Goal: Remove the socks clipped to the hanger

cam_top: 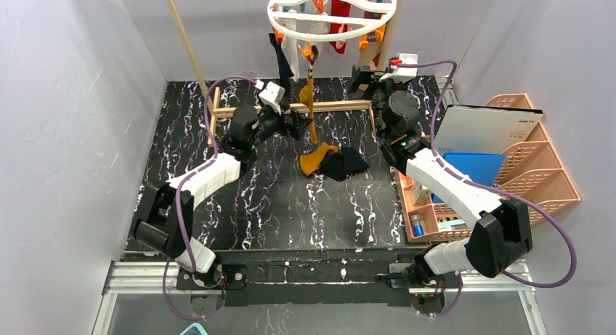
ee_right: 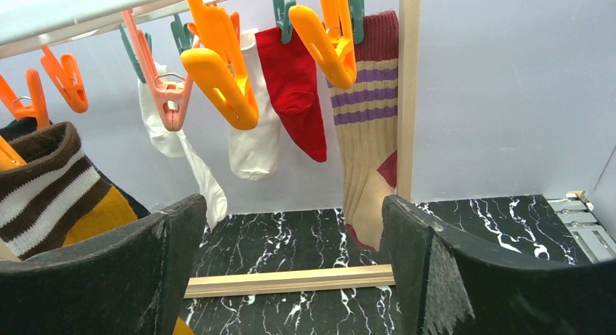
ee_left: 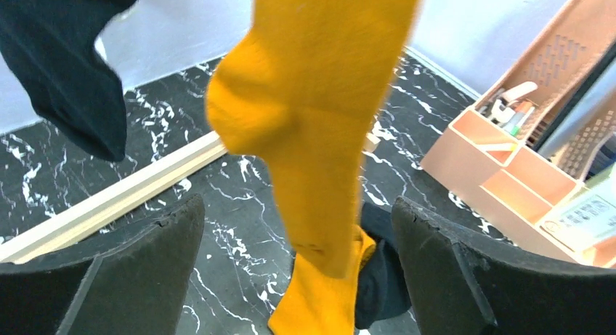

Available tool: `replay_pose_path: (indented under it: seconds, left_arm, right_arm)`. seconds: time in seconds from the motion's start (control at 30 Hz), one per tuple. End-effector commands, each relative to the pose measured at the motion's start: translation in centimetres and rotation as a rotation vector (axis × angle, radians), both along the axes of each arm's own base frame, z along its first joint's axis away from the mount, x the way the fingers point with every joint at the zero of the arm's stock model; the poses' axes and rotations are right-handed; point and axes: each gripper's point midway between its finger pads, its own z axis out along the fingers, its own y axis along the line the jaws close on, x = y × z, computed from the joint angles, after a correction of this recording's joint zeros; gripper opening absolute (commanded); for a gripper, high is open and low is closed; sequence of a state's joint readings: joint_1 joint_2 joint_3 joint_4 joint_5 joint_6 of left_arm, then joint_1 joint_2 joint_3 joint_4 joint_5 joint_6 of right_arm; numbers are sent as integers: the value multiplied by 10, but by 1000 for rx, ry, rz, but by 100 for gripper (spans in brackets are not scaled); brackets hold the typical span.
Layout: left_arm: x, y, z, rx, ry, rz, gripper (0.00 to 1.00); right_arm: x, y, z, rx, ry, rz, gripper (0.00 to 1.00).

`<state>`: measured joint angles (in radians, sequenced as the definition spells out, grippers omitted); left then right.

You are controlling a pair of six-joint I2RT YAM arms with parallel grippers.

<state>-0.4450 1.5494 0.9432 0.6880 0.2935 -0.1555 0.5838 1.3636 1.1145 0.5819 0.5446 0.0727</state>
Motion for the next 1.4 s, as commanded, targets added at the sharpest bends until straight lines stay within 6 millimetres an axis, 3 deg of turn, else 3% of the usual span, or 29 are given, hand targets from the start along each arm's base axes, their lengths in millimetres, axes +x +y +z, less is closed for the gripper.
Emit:
replay_pose_path:
  seconds: [0.0, 0.17, 0.43, 0.93, 1.0, 1.03, 1.1, 1.2, 1.37]
  left_arm:
    - [-18, -6, 30, 20, -44, -101, 98]
    - [-14, -19, 23, -50, -17, -138, 98]
    - [20, -23, -3, -56, 18, -47, 95]
    - [58, -48, -6, -137, 0, -46, 86]
    - [61, -48, -9, -132, -1, -43, 73]
    - [62, -48, -10, -127, -2, -42, 61]
    - [62, -47, -12, -119, -1, -36, 27]
    - [60, -44, -17, -94, 14, -28, 1]
    - [49, -35, -29, -43, 41, -8, 0]
  right_arm:
    - [-5, -8, 20, 34, -64, -24, 99]
    - [-5, -10, 21, 40, -66, -27, 99]
    - [-8, -13, 22, 36, -70, -39, 99]
    - [-14, -20, 26, 40, -73, -49, 99]
    - [-15, -22, 26, 37, -73, -54, 99]
    - [-15, -22, 26, 36, -72, -55, 99]
    - [-14, -21, 25, 34, -71, -56, 99]
    - [-13, -19, 24, 30, -68, -49, 99]
    - [-11, -11, 14, 26, -49, -12, 99]
